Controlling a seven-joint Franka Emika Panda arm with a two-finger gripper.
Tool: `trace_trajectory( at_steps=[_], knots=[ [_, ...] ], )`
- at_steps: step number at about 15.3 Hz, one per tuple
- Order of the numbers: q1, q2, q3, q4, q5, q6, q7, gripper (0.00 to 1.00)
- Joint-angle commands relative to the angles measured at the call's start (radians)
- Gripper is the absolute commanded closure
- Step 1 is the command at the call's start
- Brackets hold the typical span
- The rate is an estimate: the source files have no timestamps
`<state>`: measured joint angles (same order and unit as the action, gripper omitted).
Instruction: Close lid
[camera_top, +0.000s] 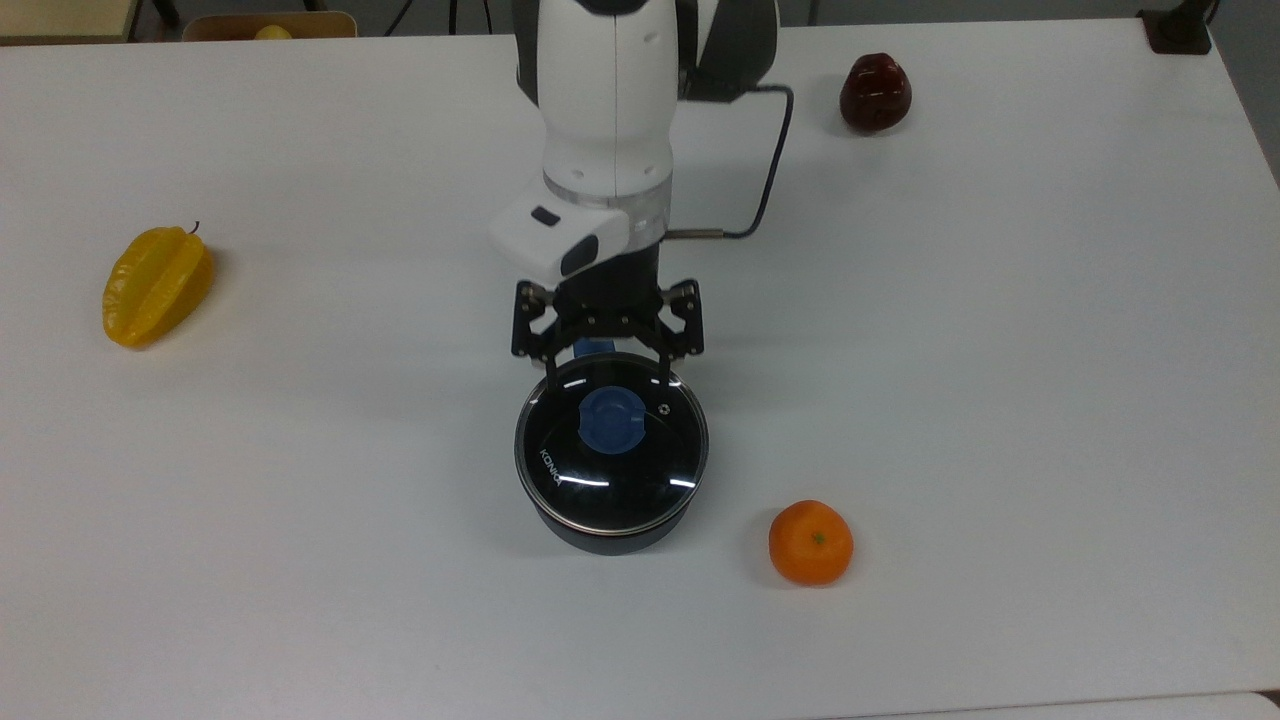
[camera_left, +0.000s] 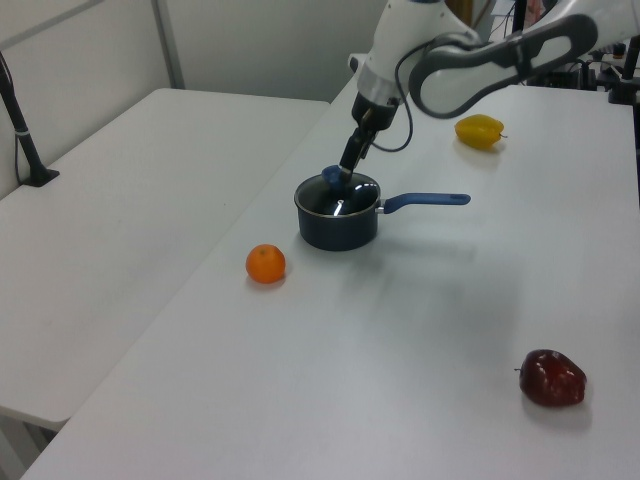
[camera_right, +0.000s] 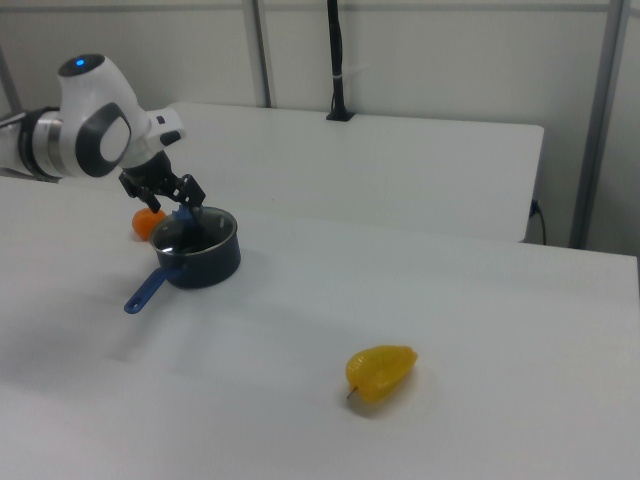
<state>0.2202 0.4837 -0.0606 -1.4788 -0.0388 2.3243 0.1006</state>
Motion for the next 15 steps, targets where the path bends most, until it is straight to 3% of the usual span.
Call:
trace_trajectory(
  at_steps=[1,6,11,15],
  knots=[
    [0.001,-0.221,-0.010,-0.150,-0.016,-0.243,-0.007,0.00],
    [-0.019,-0.379,-0.018,-0.178,-0.052,-0.552,-0.015,0.00],
    [-0.105,-0.563,0.004,-0.334,-0.050,-0.573,-0.085,0.00],
    [-0.134,-0.570,0.015,-0.311,-0.038,-0.628,-0.081,0.00]
  ],
)
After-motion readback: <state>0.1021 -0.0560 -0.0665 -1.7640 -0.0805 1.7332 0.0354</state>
